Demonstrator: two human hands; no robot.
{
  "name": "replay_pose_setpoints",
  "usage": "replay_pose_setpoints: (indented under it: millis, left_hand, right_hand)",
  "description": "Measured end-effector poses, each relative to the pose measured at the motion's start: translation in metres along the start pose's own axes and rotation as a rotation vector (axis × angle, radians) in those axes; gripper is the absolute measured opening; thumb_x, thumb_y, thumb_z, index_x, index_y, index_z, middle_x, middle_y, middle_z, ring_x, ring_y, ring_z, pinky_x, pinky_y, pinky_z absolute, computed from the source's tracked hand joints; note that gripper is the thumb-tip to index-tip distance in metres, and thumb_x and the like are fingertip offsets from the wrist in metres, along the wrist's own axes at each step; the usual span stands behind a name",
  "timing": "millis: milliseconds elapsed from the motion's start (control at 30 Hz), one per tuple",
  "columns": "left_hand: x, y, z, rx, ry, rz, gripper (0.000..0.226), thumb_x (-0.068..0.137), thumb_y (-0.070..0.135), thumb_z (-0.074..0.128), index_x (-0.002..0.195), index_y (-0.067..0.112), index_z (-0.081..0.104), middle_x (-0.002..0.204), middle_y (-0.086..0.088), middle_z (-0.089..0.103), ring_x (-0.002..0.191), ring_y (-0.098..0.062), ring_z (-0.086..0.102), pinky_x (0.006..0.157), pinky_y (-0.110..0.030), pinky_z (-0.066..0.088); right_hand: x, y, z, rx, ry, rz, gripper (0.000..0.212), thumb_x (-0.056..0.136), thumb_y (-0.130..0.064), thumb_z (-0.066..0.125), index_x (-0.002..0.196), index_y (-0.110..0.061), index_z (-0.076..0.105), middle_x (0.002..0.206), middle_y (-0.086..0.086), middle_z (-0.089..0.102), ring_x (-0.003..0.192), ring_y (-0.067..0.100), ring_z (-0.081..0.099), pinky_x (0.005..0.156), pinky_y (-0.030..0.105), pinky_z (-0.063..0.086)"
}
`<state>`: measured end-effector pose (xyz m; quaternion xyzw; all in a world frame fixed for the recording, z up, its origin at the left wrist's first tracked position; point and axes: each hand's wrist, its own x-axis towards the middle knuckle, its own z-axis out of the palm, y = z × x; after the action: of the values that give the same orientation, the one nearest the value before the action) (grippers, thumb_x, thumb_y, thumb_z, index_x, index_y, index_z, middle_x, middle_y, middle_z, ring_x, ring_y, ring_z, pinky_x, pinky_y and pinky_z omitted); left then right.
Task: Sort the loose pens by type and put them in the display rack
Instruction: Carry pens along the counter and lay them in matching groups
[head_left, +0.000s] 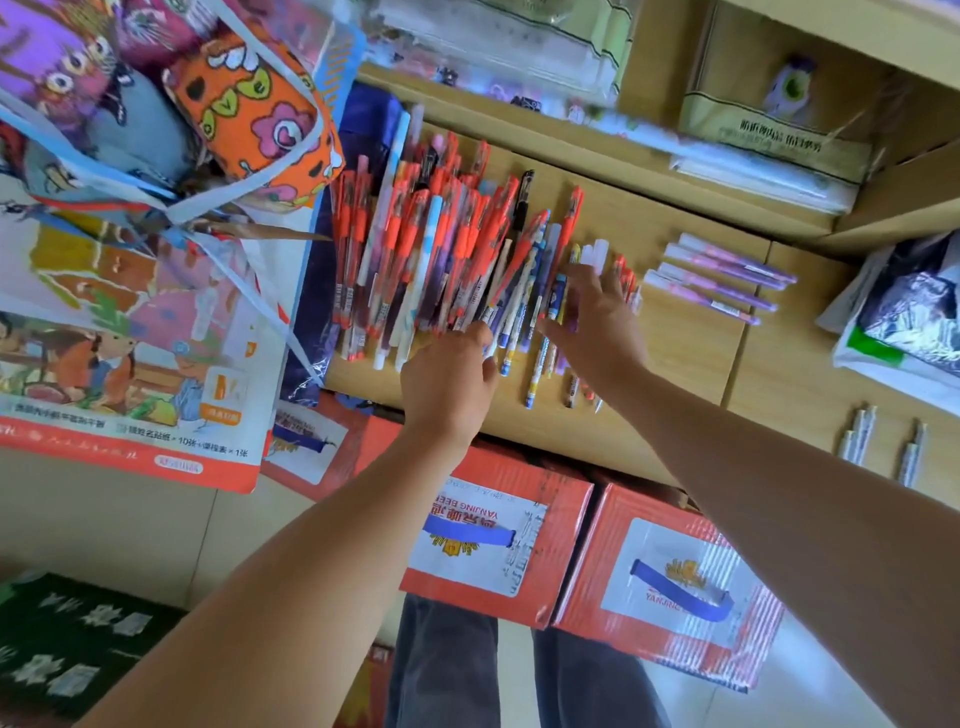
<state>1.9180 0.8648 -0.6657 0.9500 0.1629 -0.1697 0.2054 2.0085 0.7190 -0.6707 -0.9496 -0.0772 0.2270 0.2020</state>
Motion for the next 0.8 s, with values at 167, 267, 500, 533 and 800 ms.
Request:
replay_pose_setpoints:
  millis: [167, 267, 500, 533, 800]
  left_hand:
    - [0.005, 0.004, 0.003, -0.039, 0.000, 0.013, 0.020, 0.094, 0.029, 0.056, 0.112, 0.023, 0.061, 0.087, 0.005, 0.070, 0.080, -0.015, 0.067, 0.062, -0.031, 0.054]
    - [0.006, 0.005, 0.004, -0.034, 0.003, -0.002, 0.020, 0.093, 0.032, 0.057, 0.112, 0.024, 0.060, 0.087, 0.005, 0.069, 0.079, -0.014, 0.066, 0.062, -0.031, 0.054]
    - [0.014, 0.012, 0.004, -0.021, 0.004, -0.031, 0.022, 0.093, 0.037, 0.056, 0.112, 0.025, 0.058, 0.083, 0.005, 0.069, 0.077, -0.017, 0.066, 0.059, -0.028, 0.048]
    - [0.015, 0.013, 0.004, -0.008, 0.003, -0.031, 0.023, 0.093, 0.038, 0.056, 0.110, 0.024, 0.058, 0.079, 0.004, 0.068, 0.073, -0.018, 0.064, 0.057, -0.027, 0.045]
    - [0.025, 0.025, 0.007, 0.243, -0.112, -0.005, 0.048, 0.086, 0.055, 0.060, 0.064, 0.018, 0.039, 0.057, 0.005, 0.045, 0.061, -0.017, 0.052, 0.054, -0.027, 0.034]
  right_hand:
    - [0.004, 0.000, 0.004, -0.098, -0.054, -0.012, 0.072, 0.083, -0.032, 0.071, 0.143, -0.020, 0.033, 0.120, 0.007, 0.049, 0.082, 0.018, 0.055, 0.061, 0.030, 0.048]
    - [0.003, 0.004, 0.003, -0.050, -0.057, 0.010, 0.062, 0.081, -0.027, 0.074, 0.131, -0.014, 0.041, 0.120, 0.008, 0.050, 0.091, 0.024, 0.059, 0.067, 0.035, 0.053]
    - [0.000, 0.006, -0.003, -0.089, -0.041, 0.037, 0.043, 0.085, -0.030, 0.068, 0.119, -0.012, 0.047, 0.109, 0.006, 0.056, 0.088, 0.024, 0.060, 0.068, 0.034, 0.052]
    - [-0.001, 0.007, -0.005, -0.143, -0.049, 0.045, 0.038, 0.087, -0.035, 0.066, 0.114, -0.014, 0.050, 0.103, 0.004, 0.059, 0.084, 0.022, 0.060, 0.066, 0.034, 0.053]
    - [-0.002, 0.012, -0.012, -0.324, -0.109, 0.023, 0.031, 0.090, -0.046, 0.057, 0.100, -0.017, 0.060, 0.092, 0.001, 0.062, 0.085, 0.019, 0.060, 0.072, 0.032, 0.053]
